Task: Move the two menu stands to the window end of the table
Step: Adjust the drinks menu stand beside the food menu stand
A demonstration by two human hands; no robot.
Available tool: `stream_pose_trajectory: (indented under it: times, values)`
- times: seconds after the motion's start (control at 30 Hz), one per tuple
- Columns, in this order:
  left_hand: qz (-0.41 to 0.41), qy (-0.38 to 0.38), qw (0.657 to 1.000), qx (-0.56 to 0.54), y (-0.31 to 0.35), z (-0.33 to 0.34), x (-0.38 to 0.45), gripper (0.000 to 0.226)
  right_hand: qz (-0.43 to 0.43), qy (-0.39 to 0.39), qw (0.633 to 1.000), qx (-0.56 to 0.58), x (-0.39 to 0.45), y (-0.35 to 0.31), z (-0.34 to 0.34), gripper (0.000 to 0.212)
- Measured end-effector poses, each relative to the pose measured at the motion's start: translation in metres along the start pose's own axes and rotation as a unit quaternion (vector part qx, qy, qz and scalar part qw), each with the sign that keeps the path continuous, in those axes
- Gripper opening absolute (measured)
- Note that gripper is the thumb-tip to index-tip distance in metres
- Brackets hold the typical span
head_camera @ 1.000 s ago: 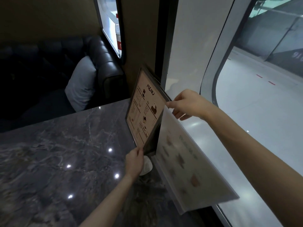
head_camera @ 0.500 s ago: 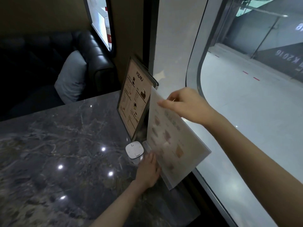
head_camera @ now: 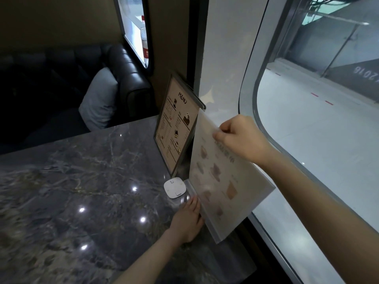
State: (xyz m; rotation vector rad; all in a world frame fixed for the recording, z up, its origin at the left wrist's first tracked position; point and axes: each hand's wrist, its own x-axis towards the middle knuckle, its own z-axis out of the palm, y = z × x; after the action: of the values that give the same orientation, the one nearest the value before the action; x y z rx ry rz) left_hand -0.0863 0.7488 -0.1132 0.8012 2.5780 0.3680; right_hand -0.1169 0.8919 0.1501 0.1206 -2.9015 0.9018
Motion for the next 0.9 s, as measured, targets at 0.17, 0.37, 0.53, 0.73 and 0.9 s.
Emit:
stream_pose_trajectory:
  times: [0.17,0.37,0.53,0.73,0.9]
  values:
    - [0.001,0.034,0.999,-0.002,-0.007,-0.001,-0.009,0.065,0.006,0.023,1.0,0.02,0.002,0.0,-0.009,0.041]
    - [-0.029,0.033,0.998,-0.043,-0.026,-0.005,-0.012,0.065,0.014,0.028,0.999,0.044,0.01,0.0,0.0,0.04]
    - [-0.039,0.028,0.998,-0.049,-0.035,-0.008,-0.013,0.065,0.028,0.031,0.998,0.056,0.018,0.009,0.008,0.038]
    - [-0.032,0.022,0.998,-0.051,-0.036,-0.008,-0.013,0.065,0.042,0.017,0.997,0.069,0.025,0.019,0.005,0.04]
    - [-0.038,0.024,0.998,-0.048,-0.035,-0.006,-0.012,0.065,0.066,0.028,0.995,0.067,0.027,0.028,0.002,0.041]
